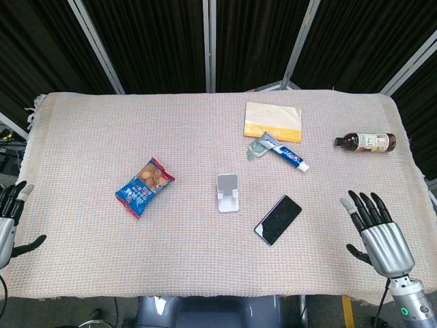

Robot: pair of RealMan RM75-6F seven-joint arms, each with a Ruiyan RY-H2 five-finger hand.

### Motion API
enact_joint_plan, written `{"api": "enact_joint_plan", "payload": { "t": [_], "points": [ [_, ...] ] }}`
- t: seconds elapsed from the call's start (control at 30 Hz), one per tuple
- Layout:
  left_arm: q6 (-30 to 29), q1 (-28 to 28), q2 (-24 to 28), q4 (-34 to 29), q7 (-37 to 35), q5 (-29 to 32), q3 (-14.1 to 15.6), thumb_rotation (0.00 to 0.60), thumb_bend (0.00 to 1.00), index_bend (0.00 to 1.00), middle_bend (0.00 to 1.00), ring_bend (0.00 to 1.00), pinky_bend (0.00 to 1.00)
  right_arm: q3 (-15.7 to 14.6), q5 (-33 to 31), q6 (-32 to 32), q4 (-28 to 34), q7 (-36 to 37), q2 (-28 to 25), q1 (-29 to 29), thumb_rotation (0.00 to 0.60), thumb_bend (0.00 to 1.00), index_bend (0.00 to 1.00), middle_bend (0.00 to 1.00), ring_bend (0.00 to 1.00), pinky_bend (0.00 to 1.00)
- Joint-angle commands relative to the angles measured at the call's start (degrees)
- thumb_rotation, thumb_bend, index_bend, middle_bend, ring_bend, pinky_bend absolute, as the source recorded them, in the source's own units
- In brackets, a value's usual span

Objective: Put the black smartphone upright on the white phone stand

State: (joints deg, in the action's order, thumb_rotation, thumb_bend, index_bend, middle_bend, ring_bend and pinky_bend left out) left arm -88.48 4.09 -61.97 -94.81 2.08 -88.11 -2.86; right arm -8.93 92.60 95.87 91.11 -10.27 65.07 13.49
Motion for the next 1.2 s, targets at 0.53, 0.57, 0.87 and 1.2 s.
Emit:
{"api": "enact_joint_plan", "payload": {
  "t": [0.53, 0.57, 0.87, 1.2],
  "points": [
    [1.8, 0.1, 0.3, 1.2, -0.8, 2.3, -0.1, 0.6, 0.0, 0.0, 0.0, 0.0, 0.0, 1.8, 6.3, -18.5, -5.0, 7.4, 1.7, 10.1, 0.6, 0.0, 0.02, 0.01, 0.0, 0.0],
    [2.0, 0.1, 0.2, 1.4, -0.7, 2.6, -0.2, 0.6, 0.0, 0.0, 0.0, 0.0, 0.0, 2.0, 7.1, -20.8, -5.6, 7.8, 1.7, 11.9, 0.6, 0.0, 0.04, 0.03, 0.0, 0.0],
    [3.5, 0.0, -0.7, 2.4, 0.8, 5.2, -0.2, 0.6, 0.0, 0.0, 0.0, 0.0, 0.0, 3.5, 11.5, -35.1, -12.2, 10.5, 7.2, 23.2, 0.6, 0.0, 0.14, 0.11, 0.01, 0.04],
    [5.3, 0.1, -1.9, 4.5, 2.2, 8.5, -0.7, 0.6, 0.0, 0.0, 0.0, 0.0, 0.0, 2.2, 15.0, -36.7, -23.0, 12.3, 14.3, 26.3, 0.6, 0.0, 0.18, 0.15, 0.05, 0.07]
  ]
}}
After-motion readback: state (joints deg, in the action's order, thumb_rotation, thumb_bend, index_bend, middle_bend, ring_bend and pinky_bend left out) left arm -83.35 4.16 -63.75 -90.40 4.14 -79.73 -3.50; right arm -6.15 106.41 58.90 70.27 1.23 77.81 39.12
